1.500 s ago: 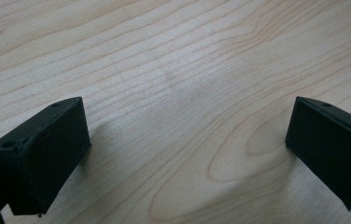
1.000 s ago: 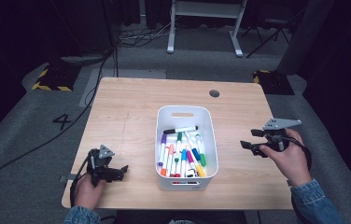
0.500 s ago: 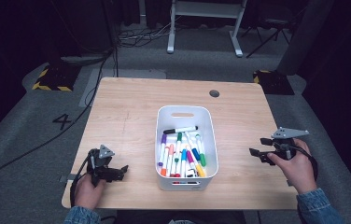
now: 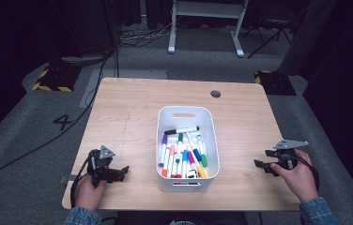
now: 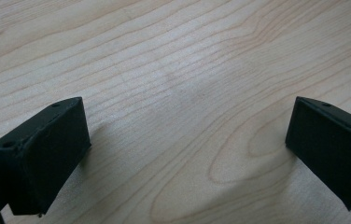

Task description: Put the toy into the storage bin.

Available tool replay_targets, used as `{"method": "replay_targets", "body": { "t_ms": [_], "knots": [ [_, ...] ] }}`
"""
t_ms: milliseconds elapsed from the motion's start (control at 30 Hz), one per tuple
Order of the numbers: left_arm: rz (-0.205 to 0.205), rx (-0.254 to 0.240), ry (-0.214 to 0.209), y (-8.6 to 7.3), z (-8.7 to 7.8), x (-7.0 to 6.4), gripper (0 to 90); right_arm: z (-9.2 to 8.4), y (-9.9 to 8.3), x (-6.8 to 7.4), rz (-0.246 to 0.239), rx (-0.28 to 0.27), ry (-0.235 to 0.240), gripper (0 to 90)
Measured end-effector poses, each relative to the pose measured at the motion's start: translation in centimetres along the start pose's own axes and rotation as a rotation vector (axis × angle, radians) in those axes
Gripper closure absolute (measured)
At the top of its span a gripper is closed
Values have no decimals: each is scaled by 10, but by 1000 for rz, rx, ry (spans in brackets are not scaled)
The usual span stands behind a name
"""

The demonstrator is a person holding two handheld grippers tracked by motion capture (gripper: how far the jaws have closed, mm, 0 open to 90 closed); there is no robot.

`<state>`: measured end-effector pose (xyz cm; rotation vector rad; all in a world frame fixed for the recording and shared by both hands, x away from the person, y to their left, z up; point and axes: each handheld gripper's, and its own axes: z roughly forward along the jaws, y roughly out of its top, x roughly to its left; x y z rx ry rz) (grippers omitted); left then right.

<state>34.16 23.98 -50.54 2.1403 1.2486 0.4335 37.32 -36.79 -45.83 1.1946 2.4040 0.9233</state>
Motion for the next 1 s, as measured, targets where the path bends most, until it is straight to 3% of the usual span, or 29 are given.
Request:
{"method": "replay_targets", "body": {
  "t_ms": [200,433,533,633,733,1000],
  "knots": [
    [0,-1,-1,0,0,0,0,9,-14,-1,3,15,-2,279],
    [1,-2,1,0,0,0,0,21,-29,0,-8,-24,-4,255],
    [0,-2,2,0,0,0,0,25,-33,1,-31,-65,-5,214],
    [0,0,0,0,0,0,0,29,-36,3,-27,-99,-8,109],
    [0,-2,2,0,0,0,0,31,-35,2,-55,-86,8,71],
    [1,-2,3,0,0,0,0,34,-33,5,-63,-71,27,0]
  ]
}}
